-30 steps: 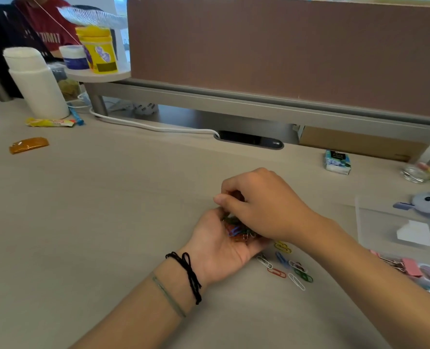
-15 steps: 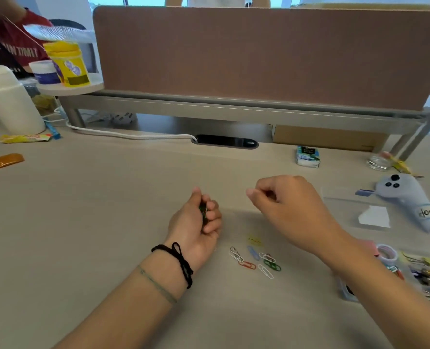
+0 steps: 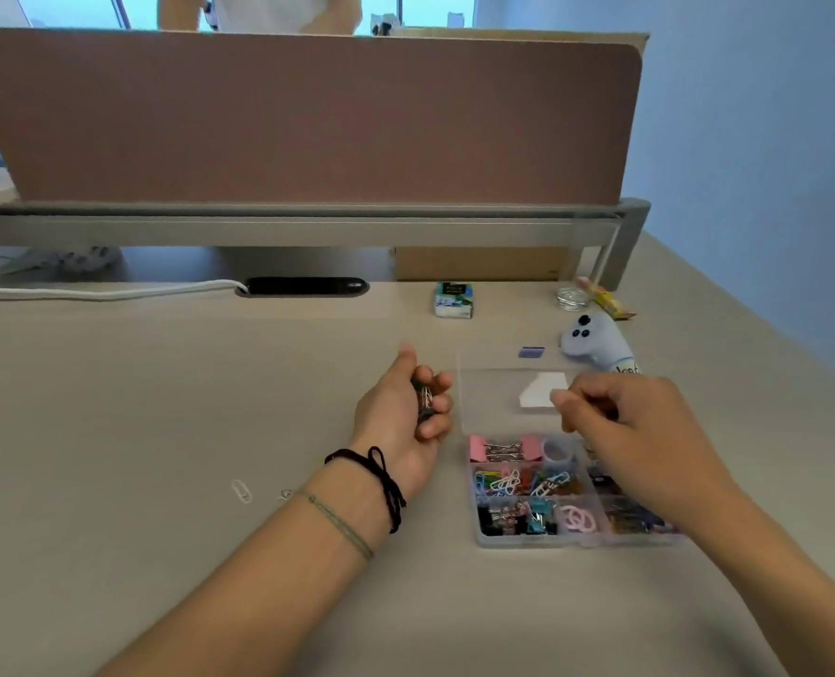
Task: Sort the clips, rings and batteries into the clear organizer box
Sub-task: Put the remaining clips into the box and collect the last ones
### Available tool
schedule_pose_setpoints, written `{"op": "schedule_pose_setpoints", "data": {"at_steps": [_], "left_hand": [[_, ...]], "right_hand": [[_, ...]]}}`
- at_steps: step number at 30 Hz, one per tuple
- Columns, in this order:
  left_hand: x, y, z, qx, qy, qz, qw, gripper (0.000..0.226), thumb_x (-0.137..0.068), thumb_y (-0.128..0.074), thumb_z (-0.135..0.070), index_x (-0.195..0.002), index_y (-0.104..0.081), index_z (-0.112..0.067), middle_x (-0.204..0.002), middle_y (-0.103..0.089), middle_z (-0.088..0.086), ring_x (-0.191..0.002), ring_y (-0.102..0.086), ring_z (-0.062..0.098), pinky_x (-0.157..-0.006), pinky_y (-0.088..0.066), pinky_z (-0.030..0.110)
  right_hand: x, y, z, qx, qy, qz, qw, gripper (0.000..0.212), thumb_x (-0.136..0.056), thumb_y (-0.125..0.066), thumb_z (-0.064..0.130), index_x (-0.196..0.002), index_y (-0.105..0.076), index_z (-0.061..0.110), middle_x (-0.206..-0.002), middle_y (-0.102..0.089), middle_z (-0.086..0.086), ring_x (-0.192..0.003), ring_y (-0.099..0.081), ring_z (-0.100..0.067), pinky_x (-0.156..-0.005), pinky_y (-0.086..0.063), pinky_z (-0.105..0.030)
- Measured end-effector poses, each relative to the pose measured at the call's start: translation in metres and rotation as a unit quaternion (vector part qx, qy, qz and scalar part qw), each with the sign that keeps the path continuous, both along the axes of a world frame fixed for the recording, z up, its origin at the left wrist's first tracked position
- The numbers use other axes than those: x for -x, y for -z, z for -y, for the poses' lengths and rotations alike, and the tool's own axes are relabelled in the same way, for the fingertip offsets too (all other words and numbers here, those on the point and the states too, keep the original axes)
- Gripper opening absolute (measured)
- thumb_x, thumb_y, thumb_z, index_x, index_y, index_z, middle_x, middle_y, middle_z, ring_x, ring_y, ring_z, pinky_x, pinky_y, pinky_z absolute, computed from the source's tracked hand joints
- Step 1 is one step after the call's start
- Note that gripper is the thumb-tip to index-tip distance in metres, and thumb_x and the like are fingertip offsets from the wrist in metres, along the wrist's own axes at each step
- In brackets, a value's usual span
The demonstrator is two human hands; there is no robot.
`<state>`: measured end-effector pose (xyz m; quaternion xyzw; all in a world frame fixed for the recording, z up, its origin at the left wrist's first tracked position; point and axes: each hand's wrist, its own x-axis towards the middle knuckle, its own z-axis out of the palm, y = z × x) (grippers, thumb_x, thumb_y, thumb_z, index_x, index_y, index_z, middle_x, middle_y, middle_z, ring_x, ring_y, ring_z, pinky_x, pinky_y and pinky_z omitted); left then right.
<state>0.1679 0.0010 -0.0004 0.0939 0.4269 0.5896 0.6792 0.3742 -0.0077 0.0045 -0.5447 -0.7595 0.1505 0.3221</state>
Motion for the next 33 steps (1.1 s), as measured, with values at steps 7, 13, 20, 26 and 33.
{"op": "schedule_pose_setpoints", "data": {"at_steps": [7, 13, 20, 26, 33], "left_hand": [[-0.04, -0.005, -0.002, -0.049, 0.039, -0.082, 0.995, 0.041, -0.102, -0.046, -0.03, -0.063, -0.042, -0.019, -0.048, -0.037, -0.004, -0.033, -0.027, 0.008, -0.029, -0.017, 0.016], [-0.061, 0.002, 0.005, -0.159, 0.021, -0.336, 0.928, 0.048, -0.106, -0.043, -0.035, -0.062, -0.045, -0.017, -0.053, -0.041, 0.002, -0.039, -0.029, 0.011, -0.037, -0.024, 0.02], [-0.068, 0.012, 0.012, -0.183, 0.034, -0.389, 0.902, 0.051, -0.106, -0.04, -0.038, -0.062, -0.045, -0.013, -0.046, -0.039, 0.005, -0.035, -0.046, 0.016, -0.037, -0.035, 0.021], [-0.07, 0.016, 0.012, -0.206, 0.038, -0.395, 0.895, 0.057, -0.107, -0.041, -0.034, -0.055, -0.045, -0.01, -0.048, -0.049, 0.012, -0.036, -0.049, 0.017, -0.036, -0.035, 0.021], [-0.069, 0.018, 0.011, -0.21, 0.057, -0.406, 0.888, 0.053, -0.107, -0.041, -0.034, -0.061, -0.046, -0.007, -0.045, -0.047, 0.015, -0.035, -0.05, 0.015, -0.037, -0.041, 0.021]], "right_hand": [[-0.054, 0.007, -0.001, -0.005, 0.086, -0.061, 0.994, 0.035, -0.097, -0.059, 0.03, -0.062, -0.064, 0.023, -0.048, -0.053, 0.019, -0.048, -0.048, -0.005, -0.049, -0.027, -0.026], [-0.061, 0.024, -0.008, -0.003, 0.098, -0.055, 0.994, 0.036, -0.095, -0.059, 0.032, -0.063, -0.064, 0.02, -0.048, -0.053, 0.007, -0.048, -0.047, -0.008, -0.049, -0.031, -0.028], [-0.061, 0.041, -0.016, 0.013, 0.107, -0.008, 0.994, 0.034, -0.095, -0.058, 0.036, -0.066, -0.063, 0.021, -0.054, -0.057, 0.003, -0.054, -0.055, -0.016, -0.054, -0.045, -0.036], [-0.063, 0.043, -0.019, 0.007, 0.114, 0.006, 0.993, 0.035, -0.095, -0.056, 0.038, -0.066, -0.062, 0.021, -0.053, -0.057, 0.001, -0.055, -0.056, -0.016, -0.054, -0.047, -0.038], [-0.064, 0.044, -0.017, 0.002, 0.113, 0.01, 0.994, 0.036, -0.095, -0.056, 0.038, -0.064, -0.06, 0.022, -0.052, -0.055, 0.002, -0.054, -0.055, -0.014, -0.053, -0.044, -0.034]]}}
